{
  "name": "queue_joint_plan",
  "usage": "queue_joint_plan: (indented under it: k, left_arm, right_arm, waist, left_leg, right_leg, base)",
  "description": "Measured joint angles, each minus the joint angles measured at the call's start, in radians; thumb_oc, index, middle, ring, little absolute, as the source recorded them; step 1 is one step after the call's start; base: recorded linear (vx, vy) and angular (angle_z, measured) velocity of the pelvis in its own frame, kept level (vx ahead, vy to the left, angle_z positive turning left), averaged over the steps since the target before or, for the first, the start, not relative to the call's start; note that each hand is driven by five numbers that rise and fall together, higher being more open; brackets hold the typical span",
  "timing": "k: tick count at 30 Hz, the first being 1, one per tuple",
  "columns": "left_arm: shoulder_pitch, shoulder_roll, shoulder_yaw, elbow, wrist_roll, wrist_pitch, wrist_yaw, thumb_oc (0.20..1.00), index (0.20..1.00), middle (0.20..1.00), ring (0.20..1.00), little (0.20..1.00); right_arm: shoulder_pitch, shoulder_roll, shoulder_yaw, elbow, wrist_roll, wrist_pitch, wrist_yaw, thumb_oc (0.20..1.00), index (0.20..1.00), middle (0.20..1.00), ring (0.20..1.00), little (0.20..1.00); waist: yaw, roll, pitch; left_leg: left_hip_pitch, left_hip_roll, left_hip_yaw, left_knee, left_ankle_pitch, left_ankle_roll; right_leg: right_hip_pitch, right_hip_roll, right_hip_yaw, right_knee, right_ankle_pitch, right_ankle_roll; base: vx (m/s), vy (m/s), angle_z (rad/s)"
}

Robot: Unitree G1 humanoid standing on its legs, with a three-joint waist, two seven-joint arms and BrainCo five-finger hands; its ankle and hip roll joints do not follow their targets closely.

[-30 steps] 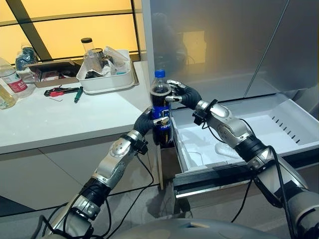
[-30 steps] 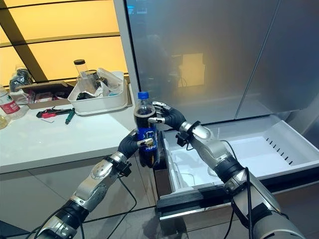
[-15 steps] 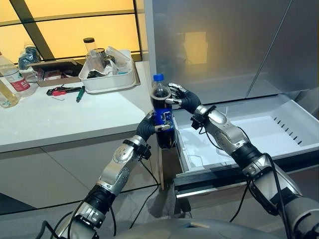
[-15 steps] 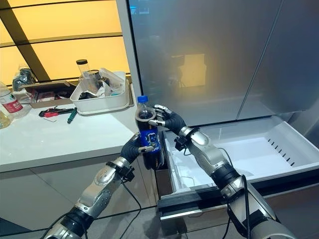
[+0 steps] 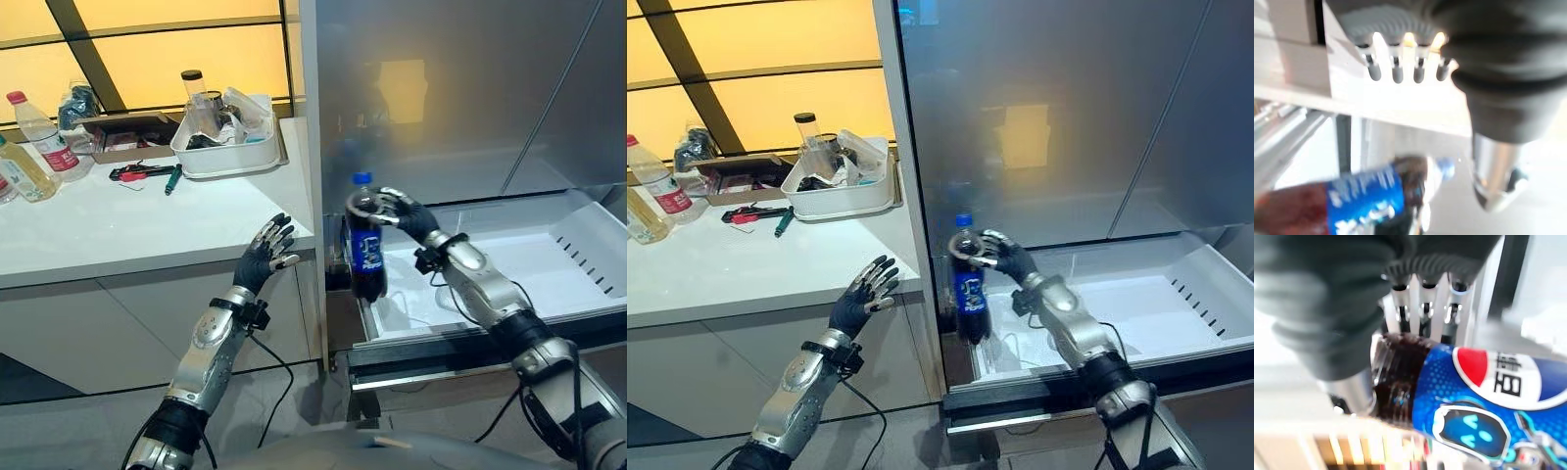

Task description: Take the drinks into the refrigerator

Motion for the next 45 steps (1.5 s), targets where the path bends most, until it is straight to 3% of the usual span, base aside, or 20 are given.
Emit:
queue_joint_plan:
  k: [20,25,30,37,45]
  left_arm:
    - [0.113,-0.009,0.075,-0.028,0.036,0.000,0.007,1.000,1.000,1.000,1.000,1.000]
    - [0.157,0.026,0.127,-0.120,0.047,-0.013,0.005,1.000,1.000,1.000,1.000,1.000]
    - [0.210,0.062,0.147,-0.163,0.047,-0.019,0.000,1.000,1.000,1.000,1.000,1.000]
    - [0.247,0.100,0.107,-0.235,0.037,-0.021,-0.023,1.000,1.000,1.000,1.000,1.000]
    - [0.251,0.136,0.048,-0.235,0.036,-0.024,-0.013,1.000,1.000,1.000,1.000,1.000]
  right_arm:
    - [0.179,-0.130,-0.332,-0.193,0.051,-0.055,-0.081,0.200,0.200,0.200,0.200,0.200]
    - [0.256,-0.189,-0.371,-0.155,-0.028,-0.054,-0.106,0.200,0.200,0.200,0.200,0.200]
    - [0.270,-0.189,-0.347,0.108,-0.279,-0.009,-0.152,0.200,0.200,0.200,0.200,0.200]
    - [0.099,-0.189,-0.270,0.479,-0.438,-0.019,-0.234,0.200,0.200,0.200,0.200,0.200]
    - [-0.070,-0.144,-0.160,0.731,-0.616,-0.014,-0.343,0.200,0.200,0.200,0.200,0.200]
  waist:
    - [-0.006,-0.001,0.024]
    - [-0.005,-0.016,0.042]
    - [0.006,-0.021,0.061]
    - [0.036,-0.022,0.069]
    - [0.056,-0.032,0.101]
  left_leg:
    - [-0.026,-0.001,0.007,0.000,-0.003,-0.006]
    - [-0.028,-0.003,0.006,0.005,0.000,-0.009]
    - [-0.031,-0.005,0.002,0.004,0.001,-0.009]
    - [-0.067,-0.006,-0.027,0.005,0.013,-0.011]
    - [-0.119,-0.010,-0.080,0.006,0.037,-0.015]
  right_leg:
    - [-0.028,-0.001,0.013,0.000,-0.002,0.001]
    - [-0.029,-0.001,0.013,0.006,-0.002,0.001]
    - [-0.028,-0.002,0.002,0.001,-0.003,0.003]
    - [-0.048,0.001,-0.027,0.002,-0.003,0.002]
    - [-0.077,0.008,-0.078,0.005,-0.002,0.002]
  base:
    - [0.00,0.000,-0.01]
    - [0.00,0.000,0.00]
    - [-0.01,0.014,0.04]
    - [-0.06,0.010,0.12]
    - [-0.09,0.000,0.20]
